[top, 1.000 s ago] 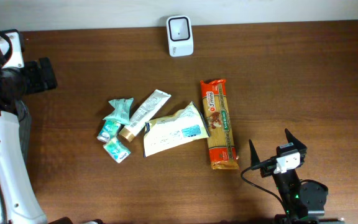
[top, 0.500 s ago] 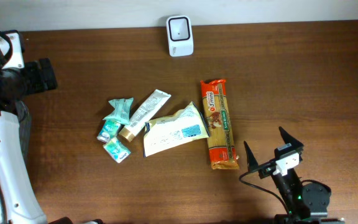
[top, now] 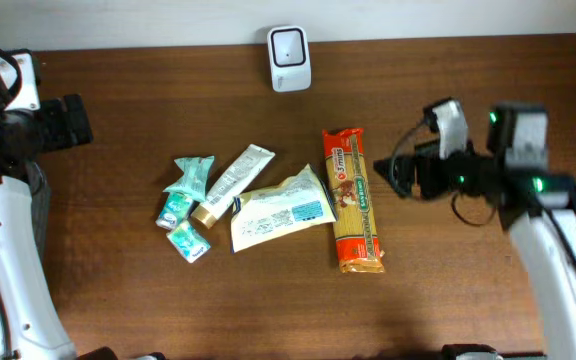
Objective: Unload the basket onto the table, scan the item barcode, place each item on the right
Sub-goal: 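Reach right gripper to the spaghetti pack and grasp it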
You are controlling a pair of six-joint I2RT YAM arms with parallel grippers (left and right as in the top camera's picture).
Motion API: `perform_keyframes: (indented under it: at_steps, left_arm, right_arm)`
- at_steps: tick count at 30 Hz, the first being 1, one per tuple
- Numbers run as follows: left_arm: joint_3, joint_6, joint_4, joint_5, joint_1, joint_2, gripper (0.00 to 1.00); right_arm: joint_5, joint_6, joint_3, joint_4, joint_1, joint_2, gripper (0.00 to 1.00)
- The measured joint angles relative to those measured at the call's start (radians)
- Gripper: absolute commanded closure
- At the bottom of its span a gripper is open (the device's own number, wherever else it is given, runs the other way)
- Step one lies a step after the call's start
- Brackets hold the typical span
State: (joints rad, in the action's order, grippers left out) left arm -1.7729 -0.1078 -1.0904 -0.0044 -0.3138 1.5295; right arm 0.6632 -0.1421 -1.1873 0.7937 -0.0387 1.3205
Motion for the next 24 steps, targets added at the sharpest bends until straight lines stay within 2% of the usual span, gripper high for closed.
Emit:
perform_keyframes:
  at_steps: [2, 6, 11, 12, 14, 16, 21, 24]
  left_arm:
    - [0.000, 0.000, 0.003, 0.000, 0.000, 0.000, 0.01]
    - [0.000, 0.000, 0.002, 0.000, 0.000, 0.000, 0.01]
    - [0.000, 0.000, 0.002, 0.000, 0.000, 0.000, 0.01]
    - [0.000, 0.000, 0.002, 0.000, 0.000, 0.000, 0.01]
    - [0.000, 0.000, 0.002, 0.000, 0.000, 0.000, 0.01]
    - [0.000, 0.000, 0.002, 0.000, 0.000, 0.000, 0.01]
    - [0.000, 0.000, 0.002, 0.000, 0.000, 0.000, 0.01]
    - [0.000, 0.000, 0.002, 0.000, 0.000, 0.000, 0.01]
  right_arm:
    - [0.013, 0.004, -0.068, 0.084, 0.036, 0.109, 0.01]
    - [0.146, 0.006, -0.091, 0.047, 0.175, 0.286, 0.01]
    - [0.127, 0.009, -0.099, 0.106, 0.336, 0.449, 0.00]
    - [0.089, 0.007, -0.100, 0.131, 0.378, 0.483, 0.00]
    - [0.005, 0.016, -0.100, 0.166, 0.462, 0.548, 0.07]
    - [-0.097, 0.060, -0.100, 0.191, 0.512, 0.587, 0.19]
    - [-0.354, 0.214, -0.100, 0.273, 0.501, 0.599, 0.20]
    - [-0.509, 0.307, -0.100, 0.315, 0.423, 0.599, 0.20]
